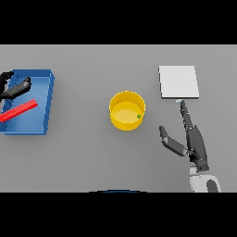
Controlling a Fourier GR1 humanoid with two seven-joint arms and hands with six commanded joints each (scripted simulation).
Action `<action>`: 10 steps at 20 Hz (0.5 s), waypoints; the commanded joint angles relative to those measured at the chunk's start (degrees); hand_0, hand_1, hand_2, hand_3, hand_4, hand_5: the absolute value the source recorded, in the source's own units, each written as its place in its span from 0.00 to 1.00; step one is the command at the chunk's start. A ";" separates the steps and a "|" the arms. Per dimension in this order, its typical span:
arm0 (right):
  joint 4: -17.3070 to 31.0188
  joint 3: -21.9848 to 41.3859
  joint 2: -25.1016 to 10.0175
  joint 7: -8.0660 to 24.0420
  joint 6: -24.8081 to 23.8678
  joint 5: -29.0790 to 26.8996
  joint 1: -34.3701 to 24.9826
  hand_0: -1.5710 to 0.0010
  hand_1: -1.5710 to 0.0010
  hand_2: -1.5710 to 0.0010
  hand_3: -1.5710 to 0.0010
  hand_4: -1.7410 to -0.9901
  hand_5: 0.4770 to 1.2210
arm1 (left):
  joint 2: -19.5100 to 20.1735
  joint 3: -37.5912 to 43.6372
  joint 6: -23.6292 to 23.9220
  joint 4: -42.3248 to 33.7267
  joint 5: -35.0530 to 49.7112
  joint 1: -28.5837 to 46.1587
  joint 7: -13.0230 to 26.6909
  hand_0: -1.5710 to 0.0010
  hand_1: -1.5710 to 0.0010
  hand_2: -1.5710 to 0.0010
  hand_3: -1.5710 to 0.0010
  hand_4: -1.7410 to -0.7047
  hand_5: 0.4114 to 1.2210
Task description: Pick up the red beaker and tilt it to pour out 1 green nut into yellow bowl. Pick up the yellow bowl and place it on the metallic measuring scale.
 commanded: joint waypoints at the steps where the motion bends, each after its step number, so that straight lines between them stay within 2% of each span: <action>1: -0.15 0.51 0.49 0.51 -0.14 0.35 0.23 1.00 1.00 1.00 1.00 0.74 0.26 | -0.20 0.10 -0.04 0.34 -0.13 -0.30 -0.84 0.88 0.90 0.90 0.90 0.91 0.33; 7: -0.74 1.75 -0.48 3.66 -1.44 4.88 -1.15 1.00 1.00 1.00 1.00 0.72 0.25 | -0.54 2.08 2.39 -0.04 0.36 0.17 -4.52 0.97 0.97 0.97 0.97 0.92 0.32; 9: 0.12 2.51 -2.38 1.65 1.95 4.41 -2.61 1.00 1.00 1.00 1.00 0.77 0.29 | -1.36 1.65 2.87 0.26 0.01 -0.24 -4.82 0.98 0.98 0.98 0.98 0.93 0.33; 10: -0.46 3.36 -3.73 1.88 3.36 5.57 -3.73 1.00 1.00 1.00 1.00 0.75 0.31 | -1.21 1.65 2.71 0.33 0.18 -0.24 -4.70 0.98 0.99 0.99 0.99 0.93 0.34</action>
